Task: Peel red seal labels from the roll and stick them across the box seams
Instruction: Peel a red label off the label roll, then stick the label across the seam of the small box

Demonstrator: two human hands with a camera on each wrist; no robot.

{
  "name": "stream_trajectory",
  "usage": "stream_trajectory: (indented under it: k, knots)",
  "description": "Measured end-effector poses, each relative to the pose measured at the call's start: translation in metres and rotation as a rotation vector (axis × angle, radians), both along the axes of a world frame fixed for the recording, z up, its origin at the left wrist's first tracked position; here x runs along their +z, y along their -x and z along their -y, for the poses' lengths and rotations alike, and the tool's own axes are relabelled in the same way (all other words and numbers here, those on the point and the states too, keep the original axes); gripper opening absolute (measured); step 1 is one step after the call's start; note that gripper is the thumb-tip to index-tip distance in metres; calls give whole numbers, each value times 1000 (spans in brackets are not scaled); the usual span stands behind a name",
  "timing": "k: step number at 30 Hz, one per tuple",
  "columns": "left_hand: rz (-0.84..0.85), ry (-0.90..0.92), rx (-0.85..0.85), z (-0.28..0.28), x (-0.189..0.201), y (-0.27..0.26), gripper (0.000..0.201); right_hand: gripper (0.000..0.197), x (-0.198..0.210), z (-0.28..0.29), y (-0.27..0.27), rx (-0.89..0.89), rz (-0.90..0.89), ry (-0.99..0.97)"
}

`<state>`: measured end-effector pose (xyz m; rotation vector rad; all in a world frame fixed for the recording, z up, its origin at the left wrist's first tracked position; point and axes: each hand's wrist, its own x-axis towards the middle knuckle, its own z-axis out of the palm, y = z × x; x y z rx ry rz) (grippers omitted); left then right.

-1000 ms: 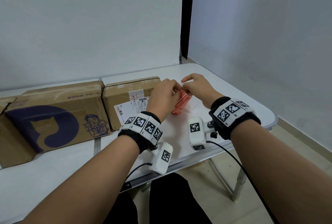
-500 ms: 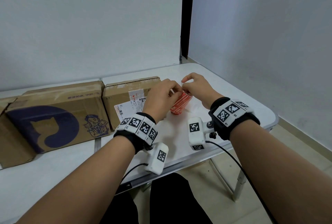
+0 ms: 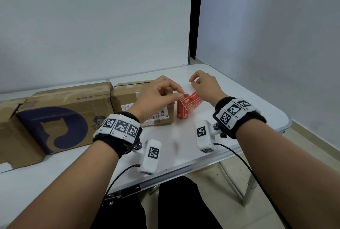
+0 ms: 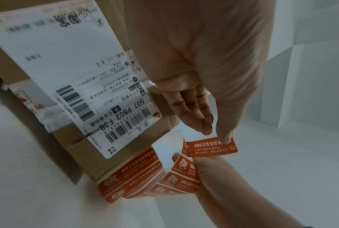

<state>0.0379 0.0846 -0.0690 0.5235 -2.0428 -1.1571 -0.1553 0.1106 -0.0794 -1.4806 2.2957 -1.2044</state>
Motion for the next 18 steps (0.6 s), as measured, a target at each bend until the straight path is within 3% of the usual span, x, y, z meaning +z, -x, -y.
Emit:
stream_trajectory:
  k: [6,12,15,18]
  knots:
    - [-84,-110,-24,-3,4,-17,6,25,0,6,1,-37,-178,-2]
    - [-306,-326,46,4,9,-24,11,26,-1,6,4,-37,-215,-55]
    - [-340,-442,102,9,21,-22,9,26,7,7,-5,25,-251,-70]
    - [-302,-606,183,14,34,-20,5,22,21,7,-15,13,-319,72]
